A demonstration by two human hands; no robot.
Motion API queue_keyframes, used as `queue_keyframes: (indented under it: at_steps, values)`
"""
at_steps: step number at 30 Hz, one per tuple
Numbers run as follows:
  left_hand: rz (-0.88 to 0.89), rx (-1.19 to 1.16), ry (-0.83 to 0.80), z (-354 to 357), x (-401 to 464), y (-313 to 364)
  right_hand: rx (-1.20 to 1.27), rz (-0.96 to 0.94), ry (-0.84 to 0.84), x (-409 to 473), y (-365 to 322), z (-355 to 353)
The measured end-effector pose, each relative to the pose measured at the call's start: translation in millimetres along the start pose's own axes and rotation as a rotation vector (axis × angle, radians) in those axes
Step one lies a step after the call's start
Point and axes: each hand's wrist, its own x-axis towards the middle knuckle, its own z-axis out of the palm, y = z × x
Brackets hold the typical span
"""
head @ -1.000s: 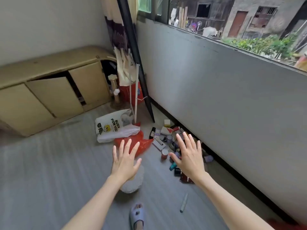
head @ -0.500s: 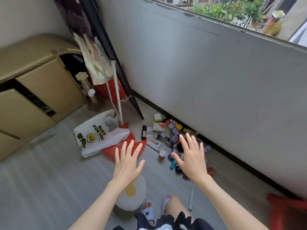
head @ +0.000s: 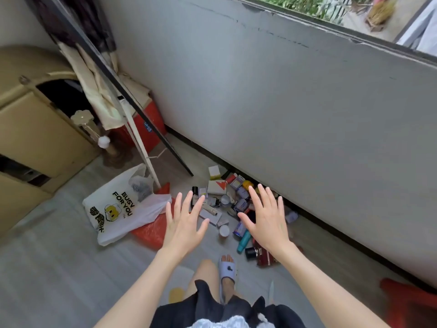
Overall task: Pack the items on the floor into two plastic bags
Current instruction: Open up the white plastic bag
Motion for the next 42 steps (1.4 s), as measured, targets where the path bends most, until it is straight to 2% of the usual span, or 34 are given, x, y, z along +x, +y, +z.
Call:
queue_keyframes:
  at_steps: [10, 18, 24, 31, 35, 37, 40, 42]
  values:
    - [0.087, 0.07, -0.048, 20.2, 92.6, -18.5, -0.065, -0.001, -0.028, 67.9, 8.1, 34.1]
    - [0.133, 0.066, -0.169, 87.8, 151.5, -76.0, -0.119, 0.032, -0.046, 123.6, -8.1, 116.9]
    - [0.112, 0.07, -0.257, 188.2, 188.7, -183.9, -0.094, -0.018, -0.145, 176.2, -27.7, 258.2]
    - [0.043, 0.171, -0.329, 386.5, 233.3, -316.9, -0.105, -0.154, -0.171, 257.1, -12.5, 475.9]
    - [-0.091, 0.115, -0.256, 486.9, 253.6, -364.4, -0.08, -0.292, -0.132, 281.0, 2.2, 594.3]
    - [-0.082, 0.122, -0.211, 519.6, 260.0, -390.2, -0.092, -0.425, -0.079, 288.6, 2.6, 640.4]
    - [-0.049, 0.158, -0.136, 551.7, 263.2, -426.3, -0.158, -0.598, -0.017, 295.4, -3.7, 683.8]
    - [-0.057, 0.148, -0.097, 561.9, 260.3, -439.8, -0.186, -0.628, 0.008, 295.5, -7.5, 694.2]
